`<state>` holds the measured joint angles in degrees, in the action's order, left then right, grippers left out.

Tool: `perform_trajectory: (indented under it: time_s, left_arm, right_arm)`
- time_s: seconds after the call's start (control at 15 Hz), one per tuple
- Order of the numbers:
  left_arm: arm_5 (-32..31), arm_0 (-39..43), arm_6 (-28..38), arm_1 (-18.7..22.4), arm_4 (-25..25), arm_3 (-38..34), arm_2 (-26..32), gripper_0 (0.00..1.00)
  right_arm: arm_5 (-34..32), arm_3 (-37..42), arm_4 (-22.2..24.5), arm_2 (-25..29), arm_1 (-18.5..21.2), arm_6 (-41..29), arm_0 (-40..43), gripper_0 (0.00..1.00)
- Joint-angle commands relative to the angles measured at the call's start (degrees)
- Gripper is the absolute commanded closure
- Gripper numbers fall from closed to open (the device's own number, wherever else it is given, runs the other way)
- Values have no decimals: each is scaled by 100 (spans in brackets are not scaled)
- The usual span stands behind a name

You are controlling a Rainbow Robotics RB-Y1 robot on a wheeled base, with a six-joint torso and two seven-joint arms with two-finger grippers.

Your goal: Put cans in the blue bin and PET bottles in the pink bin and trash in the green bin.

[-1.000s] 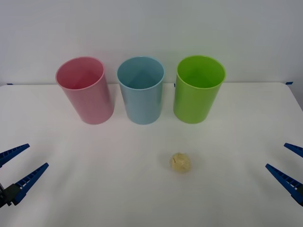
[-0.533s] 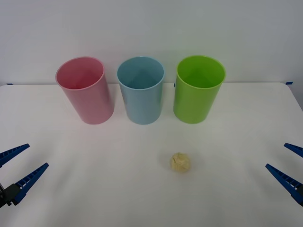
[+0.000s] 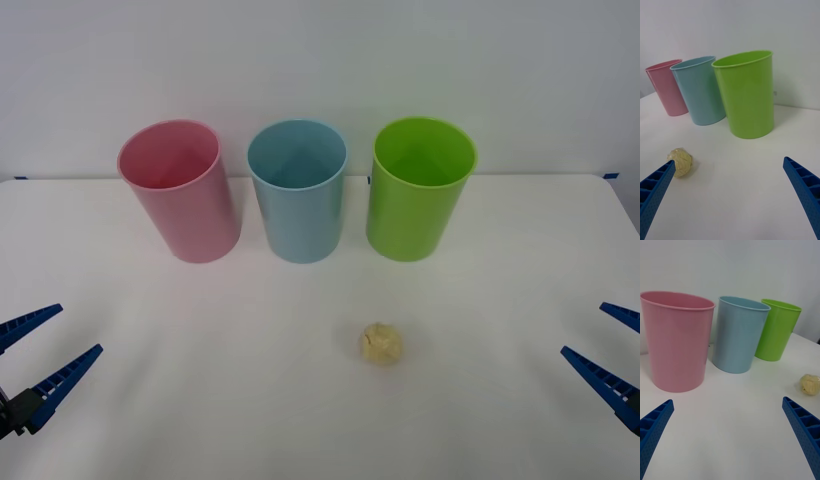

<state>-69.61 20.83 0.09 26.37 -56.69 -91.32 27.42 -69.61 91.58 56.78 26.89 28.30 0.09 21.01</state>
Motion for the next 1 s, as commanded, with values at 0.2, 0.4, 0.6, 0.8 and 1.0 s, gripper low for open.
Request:
perform_trajectory:
  time_s: [0.2,0.4,0.6,0.8,1.0]
  left_arm:
    - [0,0,0,0,0,0,0,0]
    - [0,0,0,0,0,0,0,0]
    - [0,0,0,0,0,0,0,0]
    - [0,0,0,0,0,0,0,0]
    - [0,0,0,0,0,0,0,0]
  right_arm:
    - [0,0,0,0,0,0,0,0]
    - [0,0,0,0,0,0,0,0]
    - [0,0,0,0,0,0,0,0]
    - [0,0,0,0,0,0,0,0]
    - [9,-17,132,35,-105,53,-35,0]
